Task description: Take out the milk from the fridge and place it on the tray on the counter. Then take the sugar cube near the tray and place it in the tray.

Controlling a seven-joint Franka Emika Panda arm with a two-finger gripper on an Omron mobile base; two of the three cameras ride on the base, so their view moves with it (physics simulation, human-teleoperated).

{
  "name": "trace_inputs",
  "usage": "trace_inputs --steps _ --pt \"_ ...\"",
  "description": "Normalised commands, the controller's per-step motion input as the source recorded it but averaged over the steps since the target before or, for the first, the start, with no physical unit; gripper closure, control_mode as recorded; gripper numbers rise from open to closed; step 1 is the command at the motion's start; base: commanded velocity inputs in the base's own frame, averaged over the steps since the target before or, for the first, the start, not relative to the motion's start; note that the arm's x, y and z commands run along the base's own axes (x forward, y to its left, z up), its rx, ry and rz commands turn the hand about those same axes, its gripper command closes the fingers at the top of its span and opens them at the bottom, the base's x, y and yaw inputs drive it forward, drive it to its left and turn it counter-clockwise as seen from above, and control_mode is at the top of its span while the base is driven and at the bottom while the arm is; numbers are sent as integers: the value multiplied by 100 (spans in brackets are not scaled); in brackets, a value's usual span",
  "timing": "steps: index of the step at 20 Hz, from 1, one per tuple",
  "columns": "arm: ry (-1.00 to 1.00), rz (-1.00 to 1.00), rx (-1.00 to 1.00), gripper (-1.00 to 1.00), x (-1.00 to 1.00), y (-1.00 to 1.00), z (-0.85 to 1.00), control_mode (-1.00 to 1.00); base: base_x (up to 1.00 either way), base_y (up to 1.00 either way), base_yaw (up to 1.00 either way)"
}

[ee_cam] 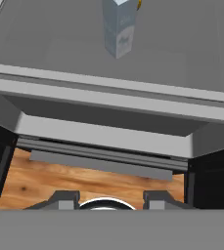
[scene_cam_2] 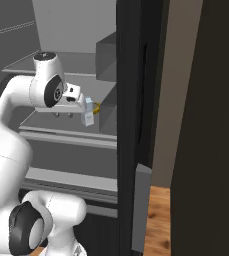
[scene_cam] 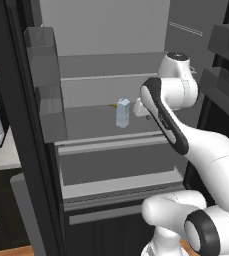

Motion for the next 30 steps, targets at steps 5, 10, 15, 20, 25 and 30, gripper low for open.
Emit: trace_inputs --steps 5,10,15,20,25,30 --pt "-5 0 0 -100 -20 0 0 -100 0 0 0" --pt "-29 -1 -1 -100 -18 10 0 -100 0 0 0" --pt "-57 2 0 -100 -1 3 0 -100 0 0 0" --pt "-35 5 8 -100 0 0 0 -100 0 0 0" --pt "-15 7 16 -100 5 0 -5 -100 0 0 0" --pt "-6 4 14 -100 13 0 -3 -100 0 0 0"
